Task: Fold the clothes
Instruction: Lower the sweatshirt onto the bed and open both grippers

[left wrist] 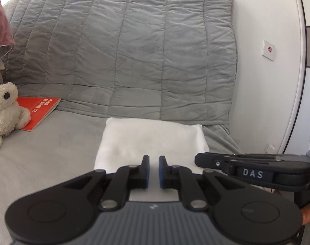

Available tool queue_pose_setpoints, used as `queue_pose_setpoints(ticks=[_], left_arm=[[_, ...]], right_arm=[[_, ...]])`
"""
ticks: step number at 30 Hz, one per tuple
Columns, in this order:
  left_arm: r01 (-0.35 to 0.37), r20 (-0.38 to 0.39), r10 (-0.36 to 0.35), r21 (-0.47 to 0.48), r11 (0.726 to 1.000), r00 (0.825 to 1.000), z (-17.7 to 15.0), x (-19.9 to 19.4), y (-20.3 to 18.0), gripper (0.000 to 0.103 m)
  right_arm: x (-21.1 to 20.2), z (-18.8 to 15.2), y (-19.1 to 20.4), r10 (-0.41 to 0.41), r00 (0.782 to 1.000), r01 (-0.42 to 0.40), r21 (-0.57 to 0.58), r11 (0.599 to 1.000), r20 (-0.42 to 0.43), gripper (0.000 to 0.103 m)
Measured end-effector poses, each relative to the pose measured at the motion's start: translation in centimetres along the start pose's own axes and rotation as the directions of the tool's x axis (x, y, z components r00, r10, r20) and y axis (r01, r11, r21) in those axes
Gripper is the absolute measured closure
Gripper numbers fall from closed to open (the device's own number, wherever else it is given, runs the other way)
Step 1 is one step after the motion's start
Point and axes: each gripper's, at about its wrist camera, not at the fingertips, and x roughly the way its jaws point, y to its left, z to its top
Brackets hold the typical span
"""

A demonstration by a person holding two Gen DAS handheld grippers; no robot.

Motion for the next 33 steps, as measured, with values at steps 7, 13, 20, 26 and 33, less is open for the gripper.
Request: queue_pose_setpoints(ticks=[7,13,20,26,33], left_arm=[[-0.008,0.004,0.008,-0.015,1.000,1.000,-0.4,0.0,0.0,0.094],[-0.006,0.007,0.006,-0.024,1.000,1.000,-0.6,0.0,0.0,0.094],[0.006,0.013,-0.005,-0.039,0.999,1.000,-0.6,0.0,0.3,0.094],[0.008,0.026,-0.005,-0.094,0.996,1.000,-0.2,-0.8,0.5,0.089],[0.010,-0.028,-0.014,-0.125,0.992,1.000,0.8,-1.9,-1.0,0.066]], right_arm=[[-0.2,0.1,-0.2,0.002,1.000,-0.002,0.009,1.000,0.007,0.087],[1.7,0.7,0.3,-0.048,0.999,0.049,-0.065,0.997,0.012,0.086],[1.0,0.7,-1.3,-0.056,0.998,0.056,-0.014,0.998,0.023,0.094],[-0.3,1.1,-0.2,-0.011,1.000,0.012,-0.034,0.999,0.019,0.082],[-0.7,1.4,0.1,0.000,0.999,-0.001,-0.020,1.000,-0.053,0.070]])
